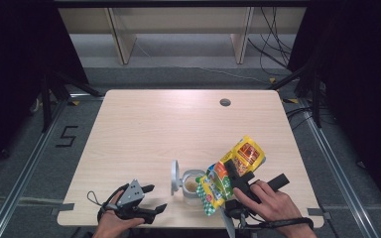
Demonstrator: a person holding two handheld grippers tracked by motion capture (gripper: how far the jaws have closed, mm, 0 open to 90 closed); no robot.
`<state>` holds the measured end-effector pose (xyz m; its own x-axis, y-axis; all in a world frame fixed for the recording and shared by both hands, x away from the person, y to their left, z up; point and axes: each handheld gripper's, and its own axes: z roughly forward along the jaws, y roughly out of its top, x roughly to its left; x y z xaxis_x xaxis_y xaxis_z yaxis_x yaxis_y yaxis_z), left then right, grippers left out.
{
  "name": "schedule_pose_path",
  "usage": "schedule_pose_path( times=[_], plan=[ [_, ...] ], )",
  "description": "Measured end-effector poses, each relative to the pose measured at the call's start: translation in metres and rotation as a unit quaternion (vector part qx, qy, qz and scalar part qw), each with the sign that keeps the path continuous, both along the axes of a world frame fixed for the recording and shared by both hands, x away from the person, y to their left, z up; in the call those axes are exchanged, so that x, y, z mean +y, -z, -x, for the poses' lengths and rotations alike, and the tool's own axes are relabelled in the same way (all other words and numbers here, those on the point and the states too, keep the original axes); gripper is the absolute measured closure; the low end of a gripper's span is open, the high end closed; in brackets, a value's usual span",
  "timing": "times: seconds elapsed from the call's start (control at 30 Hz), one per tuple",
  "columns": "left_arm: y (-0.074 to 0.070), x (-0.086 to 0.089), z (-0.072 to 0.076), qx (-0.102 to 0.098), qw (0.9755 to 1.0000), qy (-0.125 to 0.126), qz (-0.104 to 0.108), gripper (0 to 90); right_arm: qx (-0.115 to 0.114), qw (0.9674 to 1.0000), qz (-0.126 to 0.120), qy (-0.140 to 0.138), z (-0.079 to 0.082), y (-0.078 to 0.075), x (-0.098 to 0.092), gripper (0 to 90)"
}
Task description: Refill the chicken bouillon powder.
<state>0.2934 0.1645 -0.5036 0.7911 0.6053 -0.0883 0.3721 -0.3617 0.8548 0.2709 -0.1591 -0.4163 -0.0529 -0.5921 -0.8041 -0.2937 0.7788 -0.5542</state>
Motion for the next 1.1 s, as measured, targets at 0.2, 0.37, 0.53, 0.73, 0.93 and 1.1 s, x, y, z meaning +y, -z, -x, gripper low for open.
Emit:
schedule_pose_path(
  times=[0.2, 0.37, 0.53, 0.73, 0.93, 1.1],
  plan=[
    [-0.0001, 0.0015, -0.0013, -0.001, 0.9999, 0.003, -0.012, 22.6, 0.005, 1.0, 0.001, 0.004, -0.0001, -0.0008, -0.0006, 50.3],
    [0.0004, -0.0006, -0.0002, 0.003, 1.0, 0.001, 0.004, 22.6, 0.007, 1.0, 0.002, 0.003, 0.0001, -0.001, -0.0007, 50.3],
    [0.0004, 0.0, -0.0004, 0.003, 1.0, 0.003, -0.001, 22.6, -0.001, 1.0, 0.002, 0.0, 0.0004, -0.0021, -0.0014, 50.3],
    [-0.0001, 0.0005, -0.0005, 0.003, 1.0, 0.001, -0.006, 22.6, 0.003, 1.0, 0.003, 0.004, 0.0, -0.0031, -0.0026, 50.3],
    [0.0, 0.0005, -0.0005, 0.001, 1.0, 0.0, -0.006, 22.6, -0.001, 1.0, 0.001, -0.001, 0.0005, -0.0021, -0.002, 50.4],
    [-0.0003, 0.0016, -0.0011, -0.001, 0.9999, 0.003, -0.014, 22.6, 0.0, 1.0, 0.001, -0.002, 0.0006, -0.002, -0.0017, 50.4]
  ],
)
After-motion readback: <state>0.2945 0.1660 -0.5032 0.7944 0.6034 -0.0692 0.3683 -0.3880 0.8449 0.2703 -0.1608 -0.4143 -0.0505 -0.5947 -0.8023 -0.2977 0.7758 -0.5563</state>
